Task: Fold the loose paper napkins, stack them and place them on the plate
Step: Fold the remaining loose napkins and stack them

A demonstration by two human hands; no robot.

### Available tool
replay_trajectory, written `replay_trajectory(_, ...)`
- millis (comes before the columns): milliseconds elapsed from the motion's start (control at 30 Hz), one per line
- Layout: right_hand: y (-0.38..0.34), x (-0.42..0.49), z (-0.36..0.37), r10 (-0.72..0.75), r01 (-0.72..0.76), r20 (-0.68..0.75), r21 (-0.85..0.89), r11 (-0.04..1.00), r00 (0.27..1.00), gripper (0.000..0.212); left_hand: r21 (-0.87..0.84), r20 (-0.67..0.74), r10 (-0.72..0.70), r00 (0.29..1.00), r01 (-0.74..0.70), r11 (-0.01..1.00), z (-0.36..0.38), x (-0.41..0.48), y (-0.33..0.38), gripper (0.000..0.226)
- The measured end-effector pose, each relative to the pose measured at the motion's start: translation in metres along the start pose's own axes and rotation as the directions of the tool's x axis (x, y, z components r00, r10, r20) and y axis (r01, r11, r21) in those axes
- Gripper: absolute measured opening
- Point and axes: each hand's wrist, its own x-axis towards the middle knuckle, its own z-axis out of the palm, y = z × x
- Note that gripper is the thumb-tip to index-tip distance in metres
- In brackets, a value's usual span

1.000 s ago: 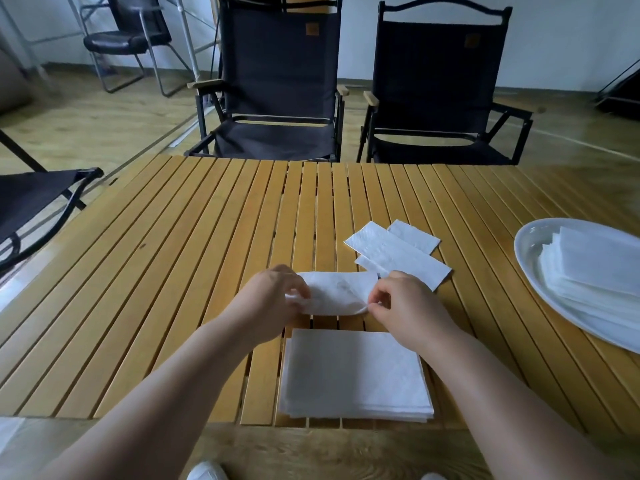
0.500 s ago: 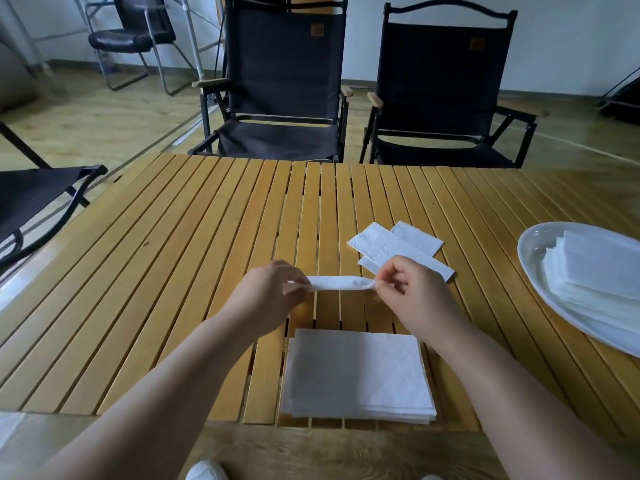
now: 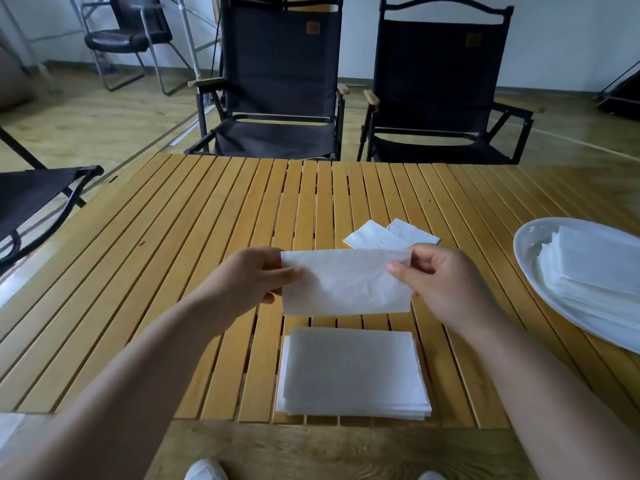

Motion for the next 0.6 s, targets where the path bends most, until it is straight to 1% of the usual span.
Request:
replay_trajectory(33,-0.001,-0.001,-0.005,0.036,-0.036,0.037,-0.006,0.999,0.999,0.028,-0.003,0.043,-0.009,0.999,0.009,1.0,-0.002,-0.002,0.001,0.011)
replay_trajectory(100,0.0,-0.005,-0.014,0.145,-0.14,0.165,-0.044,0.989,0.976,0.033,0.029,0.11,-0.048,0.993,0.045,0.999,-0.005,-0.006,0.002,0.009)
replay_trajectory(200,-0.001,-0.013,-0.025,0.307,-0.291,0.372,-0.102,0.951,0.876,0.026,0.123,0.197,-0.143,0.97,0.121,0.985,-0.003,-0.012,0.002,0.005)
replay_trajectory(267,0.0,-0.015,-0.029,0.367,-0.322,0.446,-0.176,0.93,0.817,0.024,0.185,0.275,-0.208,0.939,0.161,0.969,-0.001,-0.013,0.002,0.009)
replay_trajectory(333,0.001,-0.016,-0.029,0.402,-0.313,0.488,-0.257,0.914,0.775,0.029,0.223,0.343,-0.254,0.904,0.184,0.957,0.001,-0.013,0.003,0.012)
replay_trajectory(400,0.001,-0.017,-0.028,0.42,-0.303,0.51,-0.299,0.905,0.75,0.028,0.252,0.374,-0.287,0.882,0.202,0.947,0.003,-0.011,0.003,0.014)
replay_trajectory(467,0.0,-0.017,-0.026,0.429,-0.291,0.519,-0.329,0.898,0.739,0.025,0.284,0.386,-0.314,0.868,0.212,0.935,0.005,-0.011,0.003,0.014)
replay_trajectory(600,-0.001,-0.016,-0.021,0.448,-0.246,0.504,-0.418,0.875,0.738,0.029,0.328,0.394,-0.344,0.852,0.219,0.919,0.006,-0.011,0.001,0.014)
